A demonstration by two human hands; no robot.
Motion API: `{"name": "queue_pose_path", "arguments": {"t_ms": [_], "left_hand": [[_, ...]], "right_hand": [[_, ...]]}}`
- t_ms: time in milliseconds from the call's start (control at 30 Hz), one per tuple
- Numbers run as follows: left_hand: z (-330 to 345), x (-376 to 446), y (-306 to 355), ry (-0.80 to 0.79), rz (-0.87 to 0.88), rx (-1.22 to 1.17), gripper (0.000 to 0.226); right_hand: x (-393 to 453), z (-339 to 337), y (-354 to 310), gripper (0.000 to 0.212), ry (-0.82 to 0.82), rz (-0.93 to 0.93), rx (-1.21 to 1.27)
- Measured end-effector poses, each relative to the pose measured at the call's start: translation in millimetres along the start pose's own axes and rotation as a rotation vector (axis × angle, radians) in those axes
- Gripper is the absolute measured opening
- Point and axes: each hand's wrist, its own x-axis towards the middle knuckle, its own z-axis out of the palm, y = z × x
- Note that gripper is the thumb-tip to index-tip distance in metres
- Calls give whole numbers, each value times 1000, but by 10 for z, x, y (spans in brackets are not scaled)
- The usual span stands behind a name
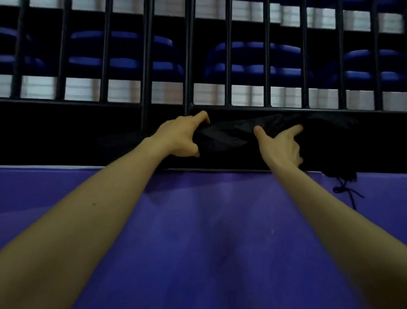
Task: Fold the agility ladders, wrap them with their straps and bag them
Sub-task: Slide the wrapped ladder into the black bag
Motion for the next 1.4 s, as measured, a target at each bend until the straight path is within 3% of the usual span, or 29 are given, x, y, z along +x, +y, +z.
{"name": "queue_pose_path", "arguments": {"t_ms": [200,500,733,833,967,1167,1267,1400], "left_hand": [[393,163,-251,-175,-27,60,53],[698,386,-363,-269,-55,-55,53],[728,421,-270,-357,-117,67,67],[767,407,-280,-263,-127,-63,68],[774,314,-305,-79,-91,-672,54],[708,73,136,423,-150,-572,36],[702,-79,575,414,-41,-633,34],[954,-333,1332,294,50,-834,29]], "right_hand": [[91,302,363,89,-257,-9,-292],[322,402,425,54,-305,-127,-562],[426,435,480,41,-299,-106,-645],[423,452,473,48,-311,-99,-707],[342,442,525,46,-214,-165,-677],[84,290,596,39,-10,-296,-375],[-125,111,606,27,67,-349,-166],[-598,-368,811,16,53,-381,-141]]}}
